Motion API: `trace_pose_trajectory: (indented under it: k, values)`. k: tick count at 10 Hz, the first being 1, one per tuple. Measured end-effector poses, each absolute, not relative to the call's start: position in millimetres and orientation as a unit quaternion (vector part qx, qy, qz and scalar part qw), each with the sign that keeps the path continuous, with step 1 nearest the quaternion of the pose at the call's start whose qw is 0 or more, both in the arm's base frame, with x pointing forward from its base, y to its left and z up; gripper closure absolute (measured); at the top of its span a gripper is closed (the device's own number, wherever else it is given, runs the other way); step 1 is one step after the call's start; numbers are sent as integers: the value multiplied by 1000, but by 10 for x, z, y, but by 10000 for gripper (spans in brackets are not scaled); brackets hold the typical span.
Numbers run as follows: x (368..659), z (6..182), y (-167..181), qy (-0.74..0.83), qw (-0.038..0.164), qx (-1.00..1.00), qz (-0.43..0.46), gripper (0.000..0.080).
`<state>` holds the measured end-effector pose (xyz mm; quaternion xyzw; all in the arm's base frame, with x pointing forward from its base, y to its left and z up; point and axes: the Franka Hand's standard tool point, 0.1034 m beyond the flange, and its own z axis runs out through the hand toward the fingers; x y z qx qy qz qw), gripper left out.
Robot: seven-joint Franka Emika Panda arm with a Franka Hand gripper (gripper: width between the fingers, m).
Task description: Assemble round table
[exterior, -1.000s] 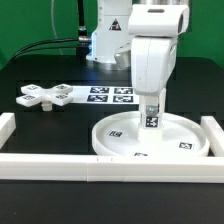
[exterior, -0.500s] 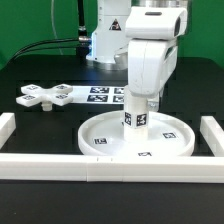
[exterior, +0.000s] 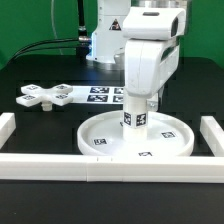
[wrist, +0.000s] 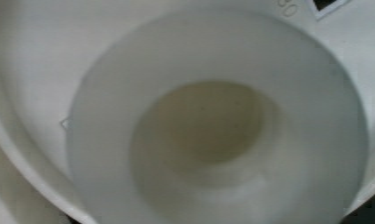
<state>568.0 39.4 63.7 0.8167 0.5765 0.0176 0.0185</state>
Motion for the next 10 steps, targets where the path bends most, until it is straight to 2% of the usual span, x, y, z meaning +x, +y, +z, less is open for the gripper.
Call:
trace_pose_trajectory:
  k: [1,2,3,4,5,6,7,10]
  values:
    - [5672,639,351,577,17,816,13,709]
    - [5677,651,316,585,18,811,12,576]
    - [5680,651,275,580,17,814,12,576]
    - [5678,644,245,576,17,817,12,375]
    - [5675,639,254,576,17,817,11,243]
    - [5674,636,252,576,17,817,11,243]
    - [5673,635,241,579,17,815,11,165]
    - [5669,649,21,601,17,799,6,151]
